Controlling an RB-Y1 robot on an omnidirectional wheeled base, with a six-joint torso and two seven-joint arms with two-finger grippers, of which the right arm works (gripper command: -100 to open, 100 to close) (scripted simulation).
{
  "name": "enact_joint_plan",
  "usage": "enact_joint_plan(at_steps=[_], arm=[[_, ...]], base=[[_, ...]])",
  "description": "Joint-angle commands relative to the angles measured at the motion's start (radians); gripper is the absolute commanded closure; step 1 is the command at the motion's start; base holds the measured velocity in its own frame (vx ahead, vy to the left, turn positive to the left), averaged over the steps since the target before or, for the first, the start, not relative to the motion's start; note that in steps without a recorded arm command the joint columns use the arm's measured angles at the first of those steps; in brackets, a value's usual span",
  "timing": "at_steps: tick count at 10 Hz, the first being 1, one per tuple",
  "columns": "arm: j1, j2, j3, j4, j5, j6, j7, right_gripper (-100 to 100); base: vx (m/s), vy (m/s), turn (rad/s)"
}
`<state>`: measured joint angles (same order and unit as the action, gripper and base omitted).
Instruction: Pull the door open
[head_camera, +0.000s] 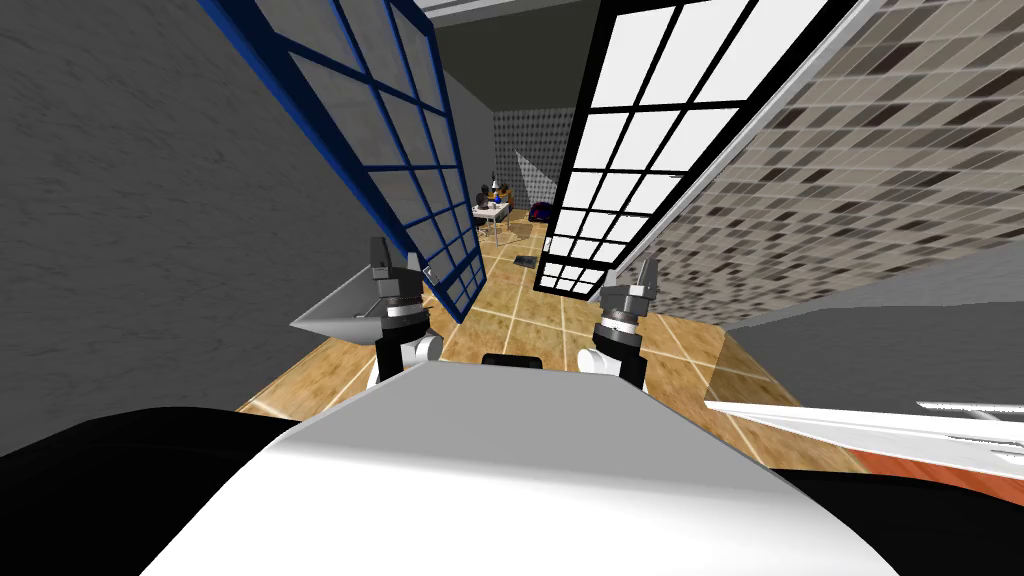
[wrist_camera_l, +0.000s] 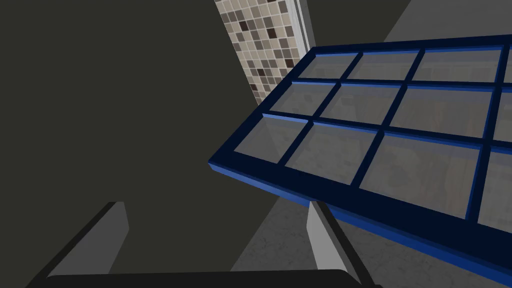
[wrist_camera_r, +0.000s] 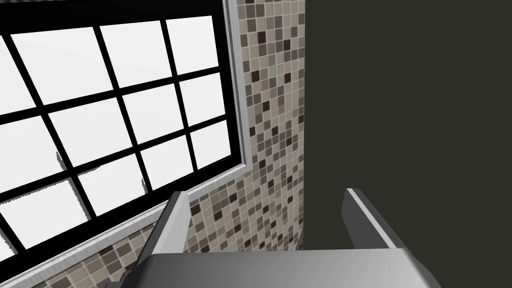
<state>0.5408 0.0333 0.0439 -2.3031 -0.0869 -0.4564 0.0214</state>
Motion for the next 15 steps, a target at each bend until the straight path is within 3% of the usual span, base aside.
enact_joint_plan(at_steps=[1,7,15], arm=[[-0.01,-0.011,-0.009,0.031,0.01,-0.009,0.022,-100],[-0.041,-0.04,-0.039,0.131,0.041,-0.038,0.093,-100],[-0.1,-0.08,-0.096,0.321,0.099,-0.094,0.228,-100]], base=[[0.115,-0.009,-0.01],[0.16,0.017,-0.007],[0.132,0.018,-0.009]])
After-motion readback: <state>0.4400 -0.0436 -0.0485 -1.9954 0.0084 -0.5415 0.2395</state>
